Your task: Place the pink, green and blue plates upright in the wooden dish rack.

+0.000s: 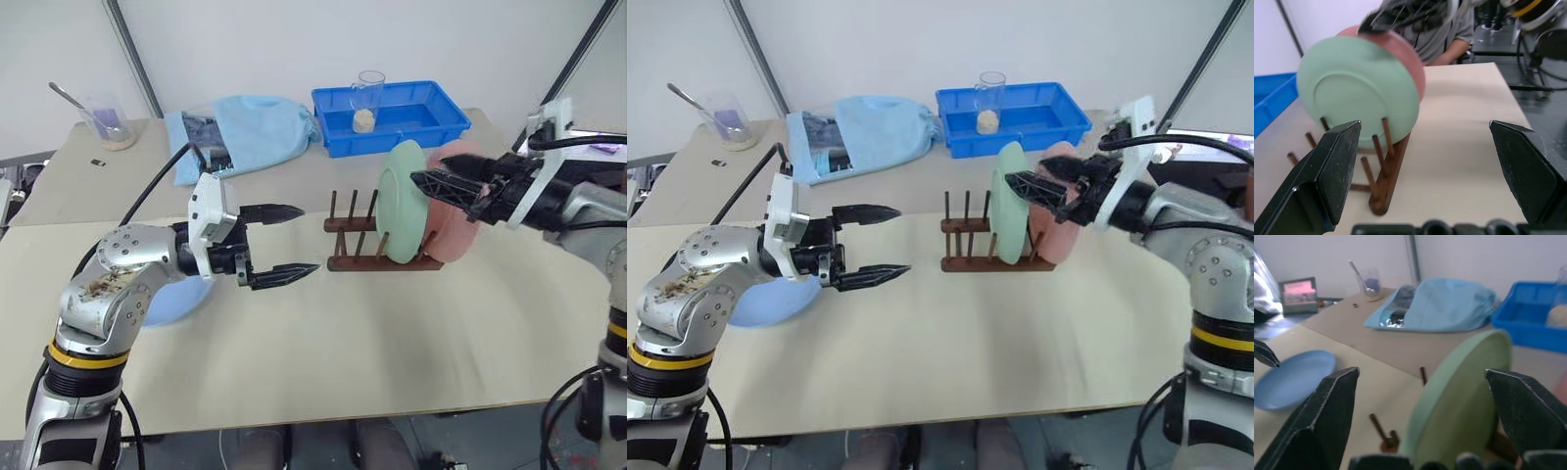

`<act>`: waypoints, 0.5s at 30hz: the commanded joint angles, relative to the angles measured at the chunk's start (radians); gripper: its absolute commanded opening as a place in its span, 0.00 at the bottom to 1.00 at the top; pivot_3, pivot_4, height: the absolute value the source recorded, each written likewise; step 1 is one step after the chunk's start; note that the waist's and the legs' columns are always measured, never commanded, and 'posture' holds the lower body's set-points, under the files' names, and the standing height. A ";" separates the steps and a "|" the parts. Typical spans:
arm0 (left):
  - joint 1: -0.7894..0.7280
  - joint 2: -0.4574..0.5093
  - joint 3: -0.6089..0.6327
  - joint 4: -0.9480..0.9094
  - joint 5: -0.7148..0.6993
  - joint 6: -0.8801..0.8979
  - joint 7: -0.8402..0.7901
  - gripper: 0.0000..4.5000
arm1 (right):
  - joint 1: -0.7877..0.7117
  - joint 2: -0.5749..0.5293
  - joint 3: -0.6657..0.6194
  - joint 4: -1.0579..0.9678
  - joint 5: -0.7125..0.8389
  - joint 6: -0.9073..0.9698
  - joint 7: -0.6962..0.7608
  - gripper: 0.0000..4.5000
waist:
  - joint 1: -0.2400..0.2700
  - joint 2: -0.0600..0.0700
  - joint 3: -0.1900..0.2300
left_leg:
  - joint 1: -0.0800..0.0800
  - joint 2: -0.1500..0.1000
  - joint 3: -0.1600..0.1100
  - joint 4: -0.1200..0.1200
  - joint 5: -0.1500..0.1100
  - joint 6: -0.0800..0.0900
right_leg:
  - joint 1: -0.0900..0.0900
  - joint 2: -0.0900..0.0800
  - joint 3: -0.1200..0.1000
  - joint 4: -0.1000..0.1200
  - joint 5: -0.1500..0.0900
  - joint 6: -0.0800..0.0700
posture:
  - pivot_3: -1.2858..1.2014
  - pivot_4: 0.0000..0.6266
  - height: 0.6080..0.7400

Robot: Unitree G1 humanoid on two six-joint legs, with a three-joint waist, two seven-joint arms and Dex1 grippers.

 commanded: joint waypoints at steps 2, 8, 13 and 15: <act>0.047 0.007 0.102 -0.043 0.007 0.024 0.122 1.00 | -0.068 -0.084 0.037 -0.054 -0.080 -0.126 0.182 0.99 | -0.001 0.000 0.000 | 0.000 0.000 0.001 0.000 0.000 0.000 | 0.000 0.000 0.000 0.000 0.000 0.000 | 0.52 0.24 1.00; 0.185 -0.109 0.318 -0.066 0.113 -0.005 0.486 1.00 | -0.104 -0.119 0.167 -0.066 -0.187 -0.299 0.459 0.99 | -0.006 0.000 0.000 | 0.003 0.002 0.002 0.000 0.000 0.000 | 0.001 0.000 0.000 0.000 0.000 0.000 | 0.52 0.24 1.00; 0.295 -0.238 0.524 -0.099 0.146 0.097 0.810 1.00 | -0.132 -0.057 0.252 -0.007 -0.268 -0.385 0.544 0.99 | 0.001 -0.001 0.000 | 0.003 0.002 0.002 0.000 0.000 -0.001 | 0.001 0.000 0.000 0.000 0.003 -0.001 | 0.52 0.24 1.00; 0.344 -0.277 0.584 -0.111 0.151 0.148 0.899 1.00 | -0.140 -0.036 0.274 0.018 -0.296 -0.413 0.570 0.99 | 0.000 -0.001 0.000 | 0.003 0.002 0.002 0.000 0.000 -0.001 | 0.001 -0.001 0.001 0.000 0.003 0.000 | 0.52 0.24 1.00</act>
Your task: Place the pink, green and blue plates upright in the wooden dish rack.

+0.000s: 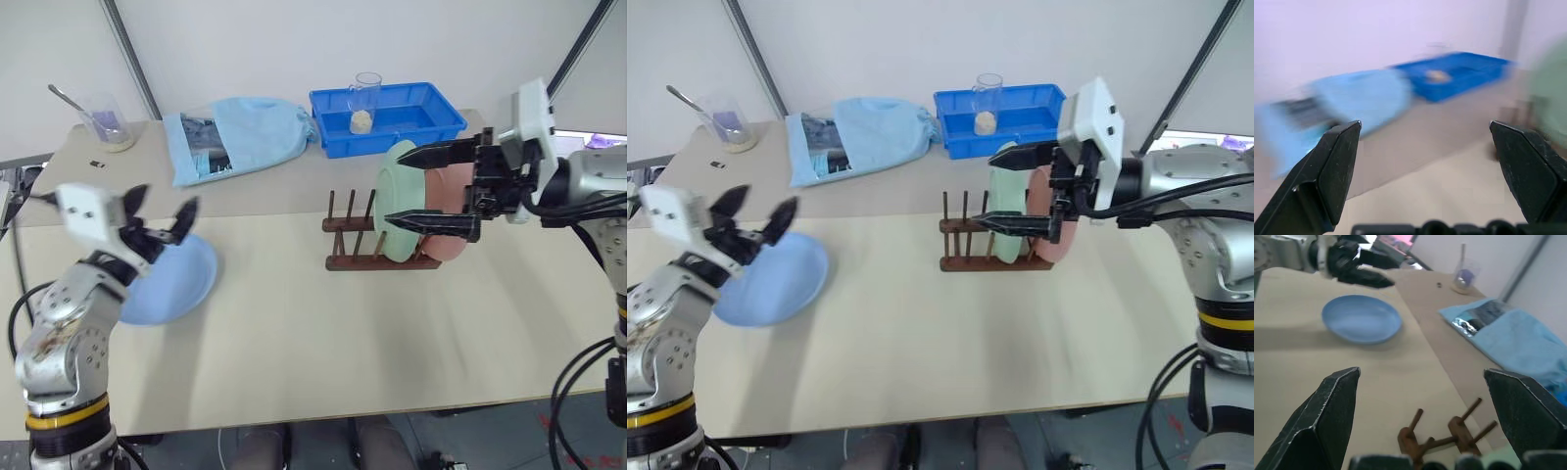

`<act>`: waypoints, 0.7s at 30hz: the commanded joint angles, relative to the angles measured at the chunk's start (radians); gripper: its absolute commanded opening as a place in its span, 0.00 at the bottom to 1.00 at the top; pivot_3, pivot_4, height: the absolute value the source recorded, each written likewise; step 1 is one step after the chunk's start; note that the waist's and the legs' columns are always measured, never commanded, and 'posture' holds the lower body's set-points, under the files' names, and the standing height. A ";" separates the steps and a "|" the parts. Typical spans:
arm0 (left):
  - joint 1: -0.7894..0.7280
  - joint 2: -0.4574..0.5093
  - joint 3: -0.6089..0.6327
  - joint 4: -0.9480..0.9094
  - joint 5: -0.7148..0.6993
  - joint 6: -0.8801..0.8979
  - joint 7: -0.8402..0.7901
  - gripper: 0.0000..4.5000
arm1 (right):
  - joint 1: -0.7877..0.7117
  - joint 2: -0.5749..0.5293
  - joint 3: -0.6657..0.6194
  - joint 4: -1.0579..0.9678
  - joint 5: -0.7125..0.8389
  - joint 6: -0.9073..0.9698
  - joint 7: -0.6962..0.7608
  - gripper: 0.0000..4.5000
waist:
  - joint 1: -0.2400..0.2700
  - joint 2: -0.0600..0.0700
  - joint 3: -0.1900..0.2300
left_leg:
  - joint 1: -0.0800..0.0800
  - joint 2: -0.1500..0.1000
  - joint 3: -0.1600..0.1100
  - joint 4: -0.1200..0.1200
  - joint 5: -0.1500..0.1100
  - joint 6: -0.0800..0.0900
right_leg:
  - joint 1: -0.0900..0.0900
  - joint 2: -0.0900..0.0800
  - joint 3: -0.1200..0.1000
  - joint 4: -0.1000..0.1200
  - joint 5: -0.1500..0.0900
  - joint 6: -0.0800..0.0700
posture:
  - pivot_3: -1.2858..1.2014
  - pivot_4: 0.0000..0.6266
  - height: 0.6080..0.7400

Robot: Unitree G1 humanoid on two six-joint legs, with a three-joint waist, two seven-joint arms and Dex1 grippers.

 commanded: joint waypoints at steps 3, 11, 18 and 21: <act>0.117 -0.115 0.194 -0.060 0.019 0.165 0.313 1.00 | -0.044 0.052 0.038 0.061 -0.081 -0.106 0.082 0.99 | 0.006 -0.001 0.000 | 0.000 0.000 0.000 0.000 0.000 0.000 | -0.001 0.000 0.000 0.000 0.001 -0.001 | 0.52 0.24 1.00; 0.059 -0.190 0.229 0.016 -0.046 0.377 0.460 1.00 | -0.089 0.108 0.052 0.107 -0.120 -0.124 0.123 0.99 | 0.020 -0.004 -0.002 | 0.001 -0.001 -0.001 0.000 0.002 -0.004 | 0.000 0.000 -0.001 0.000 0.002 -0.001 | 0.52 0.24 1.00; -0.002 -0.236 0.215 0.073 -0.065 0.523 0.513 0.81 | -0.117 0.136 0.058 0.102 -0.137 -0.109 0.130 1.00 | 0.006 -0.005 -0.002 | 0.001 -0.001 -0.001 0.000 0.002 -0.004 | 0.000 0.000 -0.001 0.001 0.003 -0.001 | 0.52 0.24 1.00; -0.029 -0.256 0.214 0.076 -0.064 0.550 0.528 0.49 | -0.121 0.142 0.060 0.097 -0.143 -0.106 0.130 1.00 | 0.006 -0.005 -0.002 | 0.002 -0.001 -0.001 0.000 0.002 -0.004 | 0.000 0.000 -0.001 0.001 0.003 -0.002 | 0.52 0.24 1.00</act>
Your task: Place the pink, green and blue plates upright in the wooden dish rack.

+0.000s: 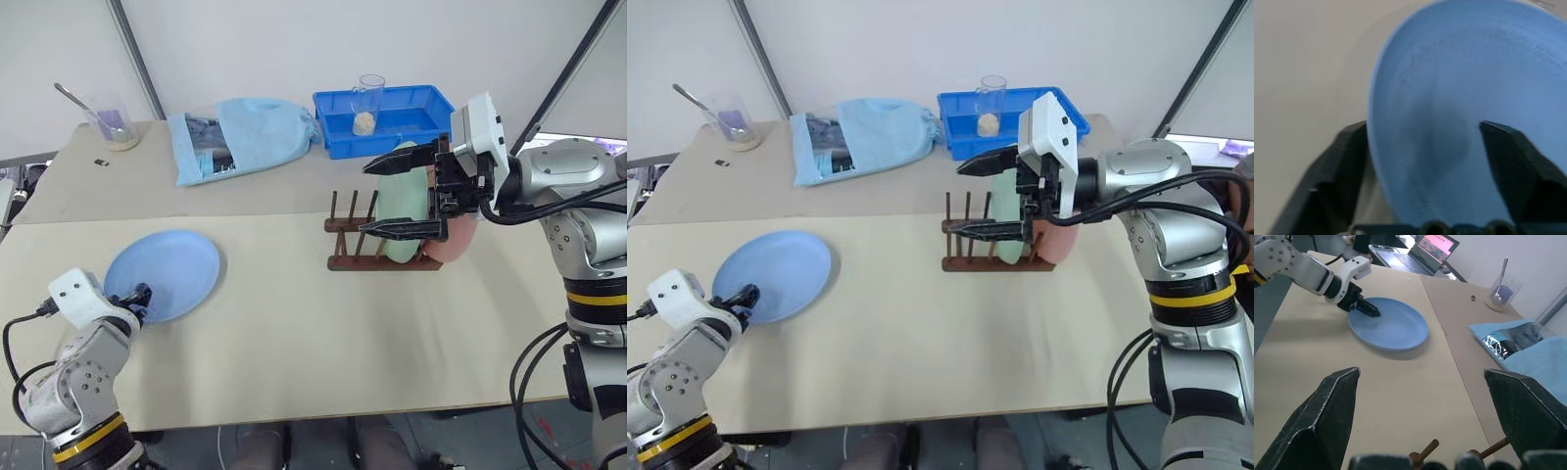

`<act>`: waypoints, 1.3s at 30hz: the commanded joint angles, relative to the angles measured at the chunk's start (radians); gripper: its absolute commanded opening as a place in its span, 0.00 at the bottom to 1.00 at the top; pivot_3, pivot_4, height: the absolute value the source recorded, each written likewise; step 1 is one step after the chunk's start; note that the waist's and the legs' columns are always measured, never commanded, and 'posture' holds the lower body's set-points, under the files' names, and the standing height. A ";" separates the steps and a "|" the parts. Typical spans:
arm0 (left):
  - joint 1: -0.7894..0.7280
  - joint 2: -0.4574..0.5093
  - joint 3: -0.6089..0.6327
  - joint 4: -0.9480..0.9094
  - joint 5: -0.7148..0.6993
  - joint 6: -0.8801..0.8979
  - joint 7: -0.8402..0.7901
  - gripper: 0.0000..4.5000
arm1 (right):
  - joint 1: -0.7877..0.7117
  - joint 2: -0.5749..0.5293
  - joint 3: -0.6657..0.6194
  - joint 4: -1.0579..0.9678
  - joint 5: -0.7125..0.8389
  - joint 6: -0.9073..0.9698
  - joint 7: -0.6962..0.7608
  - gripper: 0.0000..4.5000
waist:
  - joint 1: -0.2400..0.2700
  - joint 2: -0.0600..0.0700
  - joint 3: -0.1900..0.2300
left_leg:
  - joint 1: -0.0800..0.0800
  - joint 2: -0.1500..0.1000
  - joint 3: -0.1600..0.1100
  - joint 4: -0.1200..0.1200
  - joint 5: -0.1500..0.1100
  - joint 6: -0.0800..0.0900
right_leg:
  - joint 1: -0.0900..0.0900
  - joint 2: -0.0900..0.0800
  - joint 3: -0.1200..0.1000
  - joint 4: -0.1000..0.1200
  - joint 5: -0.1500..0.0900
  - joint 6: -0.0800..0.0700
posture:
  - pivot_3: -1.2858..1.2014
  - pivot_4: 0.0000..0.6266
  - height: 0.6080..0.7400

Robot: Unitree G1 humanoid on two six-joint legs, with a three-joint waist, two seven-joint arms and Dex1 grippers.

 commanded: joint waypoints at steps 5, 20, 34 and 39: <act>-0.057 -0.033 0.016 -0.016 -0.015 0.040 0.033 0.01 | -0.032 0.005 -0.010 -0.030 -0.022 -0.013 -0.002 1.00 | 0.002 0.000 0.000 | 0.000 0.000 0.000 0.000 0.000 0.000 | 0.000 0.000 0.000 0.000 0.000 0.000 | 0.52 0.24 1.00; -0.542 -0.030 -0.113 0.093 -0.038 0.095 0.064 0.01 | -0.116 0.179 0.219 0.173 -0.467 -0.366 -0.161 1.00 | -0.004 -0.002 0.000 | -0.001 -0.002 -0.002 0.000 0.005 -0.008 | 0.000 0.000 -0.001 -0.001 0.003 0.000 | 0.52 0.24 1.00; -0.752 -0.038 -0.160 0.212 -0.050 0.140 0.052 0.00 | -0.216 0.410 0.374 0.463 -0.822 -0.617 -0.411 0.94 | -0.016 -0.003 0.000 | -0.013 -0.002 -0.003 -0.005 0.007 -0.012 | -0.019 0.001 -0.001 0.001 0.006 -0.004 | 0.52 0.24 1.00; -0.758 -0.028 -0.142 0.209 -0.053 0.169 0.045 0.00 | -0.229 0.430 0.370 0.515 -0.868 -0.672 -0.456 0.58 | -0.023 -0.003 0.000 | -0.013 -0.002 -0.004 -0.005 0.007 -0.012 | -0.019 0.001 -0.001 0.001 0.006 -0.004 | 0.52 0.24 1.00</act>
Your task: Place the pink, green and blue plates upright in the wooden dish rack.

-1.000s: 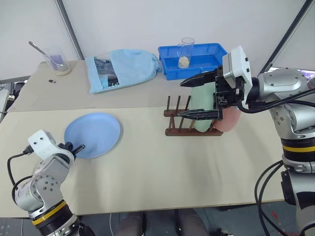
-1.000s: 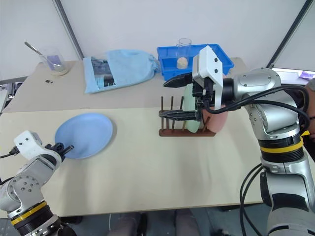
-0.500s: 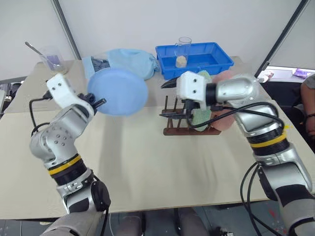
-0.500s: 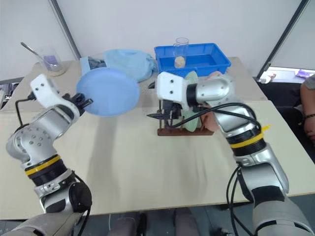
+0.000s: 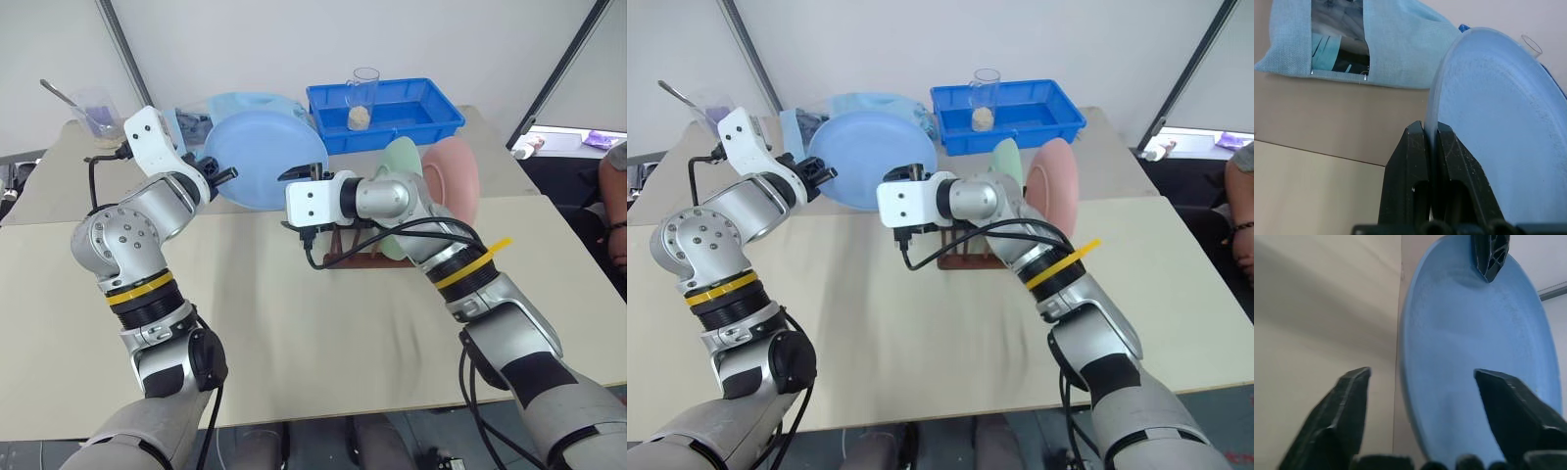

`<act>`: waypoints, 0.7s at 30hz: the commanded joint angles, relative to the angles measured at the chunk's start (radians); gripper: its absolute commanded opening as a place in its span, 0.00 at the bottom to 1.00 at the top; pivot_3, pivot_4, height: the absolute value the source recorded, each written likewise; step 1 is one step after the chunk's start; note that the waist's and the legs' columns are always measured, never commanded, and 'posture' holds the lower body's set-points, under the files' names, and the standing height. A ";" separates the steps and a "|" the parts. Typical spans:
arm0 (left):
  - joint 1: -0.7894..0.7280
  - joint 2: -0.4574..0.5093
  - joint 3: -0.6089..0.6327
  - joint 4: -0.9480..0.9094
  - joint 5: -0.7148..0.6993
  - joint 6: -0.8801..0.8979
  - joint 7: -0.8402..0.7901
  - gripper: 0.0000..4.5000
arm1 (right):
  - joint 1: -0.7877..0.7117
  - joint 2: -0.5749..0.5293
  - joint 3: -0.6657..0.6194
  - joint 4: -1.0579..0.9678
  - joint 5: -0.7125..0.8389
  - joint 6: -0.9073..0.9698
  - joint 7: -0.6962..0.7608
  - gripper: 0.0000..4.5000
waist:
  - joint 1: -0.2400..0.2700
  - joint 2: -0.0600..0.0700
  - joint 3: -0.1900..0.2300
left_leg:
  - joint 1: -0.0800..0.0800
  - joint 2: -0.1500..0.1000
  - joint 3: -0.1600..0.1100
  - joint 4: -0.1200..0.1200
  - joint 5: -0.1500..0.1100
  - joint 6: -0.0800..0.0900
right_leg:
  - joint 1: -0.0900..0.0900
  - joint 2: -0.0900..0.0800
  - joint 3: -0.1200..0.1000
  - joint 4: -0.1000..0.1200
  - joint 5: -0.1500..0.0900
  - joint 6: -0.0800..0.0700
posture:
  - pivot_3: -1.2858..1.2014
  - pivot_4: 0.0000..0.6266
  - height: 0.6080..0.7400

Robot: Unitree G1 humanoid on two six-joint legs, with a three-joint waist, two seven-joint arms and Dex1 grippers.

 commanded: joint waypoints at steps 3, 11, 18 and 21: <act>-0.036 0.016 0.030 -0.031 -0.022 0.035 -0.011 0.00 | -0.043 0.008 -0.025 0.016 -0.033 -0.067 -0.050 0.35 | -0.007 0.000 0.000 | 0.000 0.000 0.000 0.000 0.000 0.000 | 0.000 0.000 0.000 0.000 0.000 0.000 | 0.52 0.24 1.00; 0.001 0.195 0.073 0.005 -0.136 0.123 -0.249 0.23 | -0.041 0.024 -0.048 0.003 -0.037 -0.097 -0.071 0.00 | -0.026 0.000 0.000 | 0.001 0.001 -0.001 -0.001 0.001 -0.001 | 0.000 0.001 0.000 0.001 0.000 -0.001 | 0.52 0.24 1.00; 0.095 0.531 0.093 0.207 -0.197 0.022 -0.639 0.96 | -0.049 0.030 -0.066 -0.005 -0.022 -0.132 -0.086 0.00 | -0.043 0.000 0.000 | 0.003 0.001 -0.001 -0.001 0.001 -0.002 | 0.000 0.002 0.000 0.003 0.001 -0.001 | 0.52 0.24 1.00; 0.192 0.648 0.008 0.206 -0.144 -0.164 -0.858 0.99 | -0.050 0.039 -0.091 -0.013 0.018 -0.136 -0.071 0.00 | -0.040 0.000 0.000 | 0.003 0.001 -0.002 -0.002 0.002 -0.003 | 0.000 0.003 -0.002 0.003 0.001 -0.002 | 0.52 0.24 1.00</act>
